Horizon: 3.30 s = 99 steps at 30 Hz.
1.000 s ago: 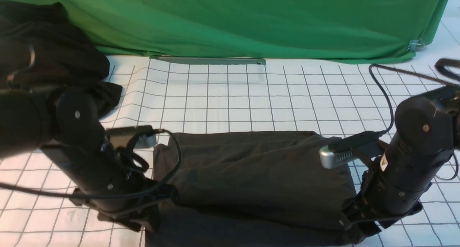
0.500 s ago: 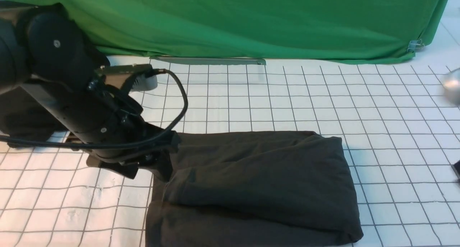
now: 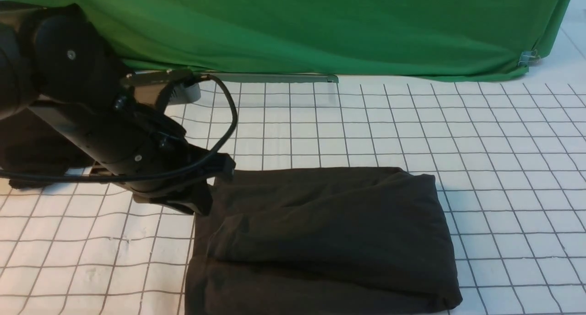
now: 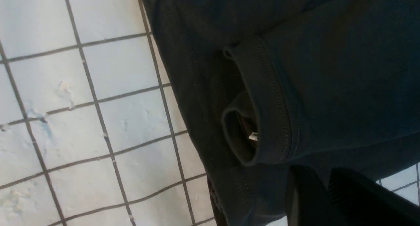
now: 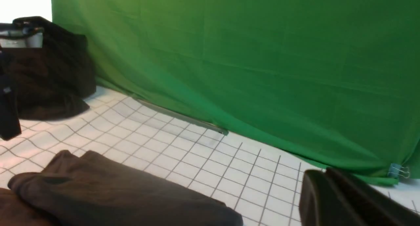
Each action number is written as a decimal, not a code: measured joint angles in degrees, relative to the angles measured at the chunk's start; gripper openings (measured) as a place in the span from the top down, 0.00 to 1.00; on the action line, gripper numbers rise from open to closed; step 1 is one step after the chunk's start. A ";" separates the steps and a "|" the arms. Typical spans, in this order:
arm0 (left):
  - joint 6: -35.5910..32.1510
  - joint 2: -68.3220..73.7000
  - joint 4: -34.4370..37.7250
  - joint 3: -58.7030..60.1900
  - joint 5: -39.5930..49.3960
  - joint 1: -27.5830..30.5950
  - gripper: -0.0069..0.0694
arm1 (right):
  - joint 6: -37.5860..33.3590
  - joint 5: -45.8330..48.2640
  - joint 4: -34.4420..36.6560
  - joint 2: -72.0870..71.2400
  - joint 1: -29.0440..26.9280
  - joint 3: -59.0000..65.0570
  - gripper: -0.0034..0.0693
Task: Fold a long-sleeved shirt over a white checkered tablecloth.
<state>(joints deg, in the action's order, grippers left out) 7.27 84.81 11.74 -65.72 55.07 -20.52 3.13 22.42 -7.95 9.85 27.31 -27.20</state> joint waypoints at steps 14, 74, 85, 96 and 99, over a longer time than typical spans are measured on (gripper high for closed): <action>-1.88 0.00 0.09 0.00 0.19 0.00 0.88 | 0.40 -1.88 -0.02 -0.05 0.00 1.69 0.90; 4.84 -40.46 -13.77 6.64 8.46 0.00 0.88 | 0.39 -8.53 -1.06 -9.72 -22.27 27.57 0.68; 9.20 -74.57 -12.46 36.29 -19.92 0.00 0.88 | 0.39 -8.89 -1.06 -9.72 -22.27 27.57 0.65; 9.20 -83.65 -12.91 48.87 -36.20 0.00 0.88 | 0.39 -8.89 -1.06 -9.72 -22.27 27.57 0.63; 9.13 -83.65 -12.97 50.49 -36.14 0.00 0.88 | 0.39 -8.89 -1.06 -9.72 -22.27 27.57 0.63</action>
<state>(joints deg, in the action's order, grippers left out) 16.40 1.15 -1.23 -15.23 18.94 -20.52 3.53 13.54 -9.00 0.13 5.04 0.36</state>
